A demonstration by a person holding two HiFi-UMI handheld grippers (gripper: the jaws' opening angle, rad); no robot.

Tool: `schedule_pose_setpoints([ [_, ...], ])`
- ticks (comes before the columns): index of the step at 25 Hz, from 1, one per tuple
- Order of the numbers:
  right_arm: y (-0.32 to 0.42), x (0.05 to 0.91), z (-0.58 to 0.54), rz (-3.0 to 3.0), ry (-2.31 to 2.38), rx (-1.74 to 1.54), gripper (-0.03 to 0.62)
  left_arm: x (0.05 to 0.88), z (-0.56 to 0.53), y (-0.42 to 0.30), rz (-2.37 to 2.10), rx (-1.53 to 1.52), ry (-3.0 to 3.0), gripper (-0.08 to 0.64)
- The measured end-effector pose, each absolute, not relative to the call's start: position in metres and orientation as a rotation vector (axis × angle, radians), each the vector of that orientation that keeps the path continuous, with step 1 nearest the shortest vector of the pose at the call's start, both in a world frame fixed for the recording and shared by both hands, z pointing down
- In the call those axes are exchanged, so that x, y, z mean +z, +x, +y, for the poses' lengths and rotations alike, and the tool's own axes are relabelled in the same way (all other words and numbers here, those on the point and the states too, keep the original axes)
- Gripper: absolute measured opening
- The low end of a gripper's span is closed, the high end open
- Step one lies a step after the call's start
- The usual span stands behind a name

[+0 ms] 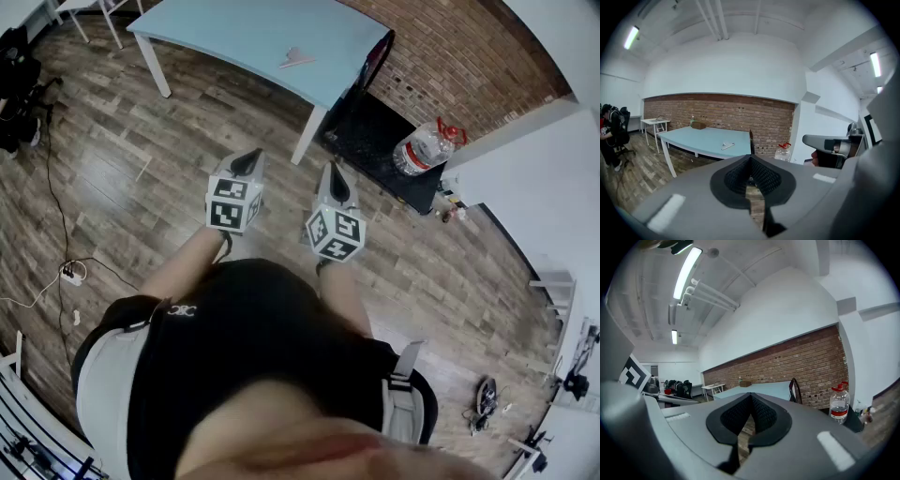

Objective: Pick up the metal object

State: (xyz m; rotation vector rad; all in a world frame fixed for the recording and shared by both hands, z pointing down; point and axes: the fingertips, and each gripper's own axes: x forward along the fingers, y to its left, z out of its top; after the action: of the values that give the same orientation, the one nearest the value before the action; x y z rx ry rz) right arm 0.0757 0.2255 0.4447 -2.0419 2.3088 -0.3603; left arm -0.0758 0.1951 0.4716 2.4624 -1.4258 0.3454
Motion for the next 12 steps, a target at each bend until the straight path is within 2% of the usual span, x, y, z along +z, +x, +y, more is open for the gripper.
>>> schedule_pose_setpoints([
  [12,0.0672,0.4528,0.2308,2.331,-2.088,-0.329,0.011,0.4801,0.1949,-0.0760,-1.408,0.373,2.468,0.000],
])
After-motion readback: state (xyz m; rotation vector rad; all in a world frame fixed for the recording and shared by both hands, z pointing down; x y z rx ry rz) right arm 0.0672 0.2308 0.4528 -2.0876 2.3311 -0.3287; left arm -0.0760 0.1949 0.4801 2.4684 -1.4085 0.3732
